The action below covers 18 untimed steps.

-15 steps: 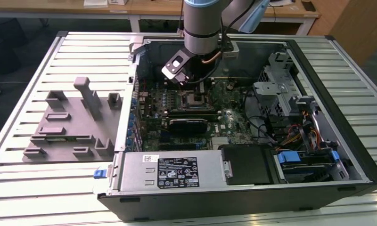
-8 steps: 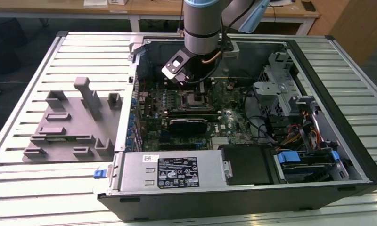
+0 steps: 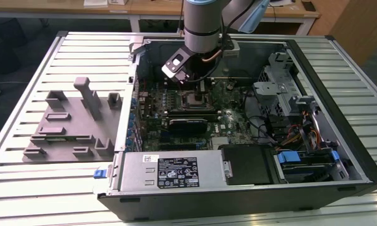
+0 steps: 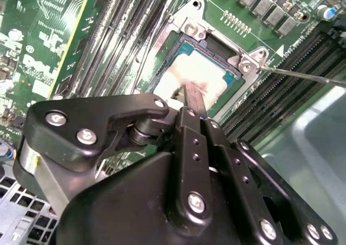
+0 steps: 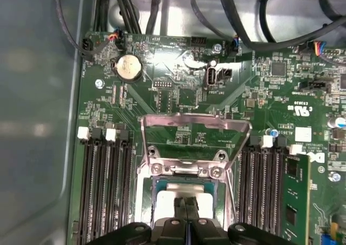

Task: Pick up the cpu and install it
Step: 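Place the cpu into insertion slot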

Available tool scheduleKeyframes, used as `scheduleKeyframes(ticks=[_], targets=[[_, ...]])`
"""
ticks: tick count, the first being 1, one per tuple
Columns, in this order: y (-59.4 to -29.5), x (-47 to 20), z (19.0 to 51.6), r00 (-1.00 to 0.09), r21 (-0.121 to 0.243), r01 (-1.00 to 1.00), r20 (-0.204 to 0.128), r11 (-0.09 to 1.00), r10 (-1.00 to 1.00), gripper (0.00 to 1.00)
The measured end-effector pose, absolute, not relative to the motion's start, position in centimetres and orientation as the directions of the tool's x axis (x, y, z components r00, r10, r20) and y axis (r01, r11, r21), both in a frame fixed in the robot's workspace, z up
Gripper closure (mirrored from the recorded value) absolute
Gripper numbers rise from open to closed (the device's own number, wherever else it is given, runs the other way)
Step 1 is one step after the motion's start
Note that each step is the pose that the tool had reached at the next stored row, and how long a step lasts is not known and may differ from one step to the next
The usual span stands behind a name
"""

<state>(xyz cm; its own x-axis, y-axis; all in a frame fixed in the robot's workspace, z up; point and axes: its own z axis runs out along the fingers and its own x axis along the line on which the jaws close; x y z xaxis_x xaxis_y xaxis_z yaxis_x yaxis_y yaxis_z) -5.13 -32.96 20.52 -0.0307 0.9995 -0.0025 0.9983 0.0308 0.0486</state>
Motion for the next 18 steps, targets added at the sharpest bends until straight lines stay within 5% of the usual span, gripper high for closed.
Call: scheduleKeyframes(ticks=[18], targets=[[-33.0,-5.1,25.4,-0.031,0.049,0.998,-0.002,0.031,1.000,0.89]])
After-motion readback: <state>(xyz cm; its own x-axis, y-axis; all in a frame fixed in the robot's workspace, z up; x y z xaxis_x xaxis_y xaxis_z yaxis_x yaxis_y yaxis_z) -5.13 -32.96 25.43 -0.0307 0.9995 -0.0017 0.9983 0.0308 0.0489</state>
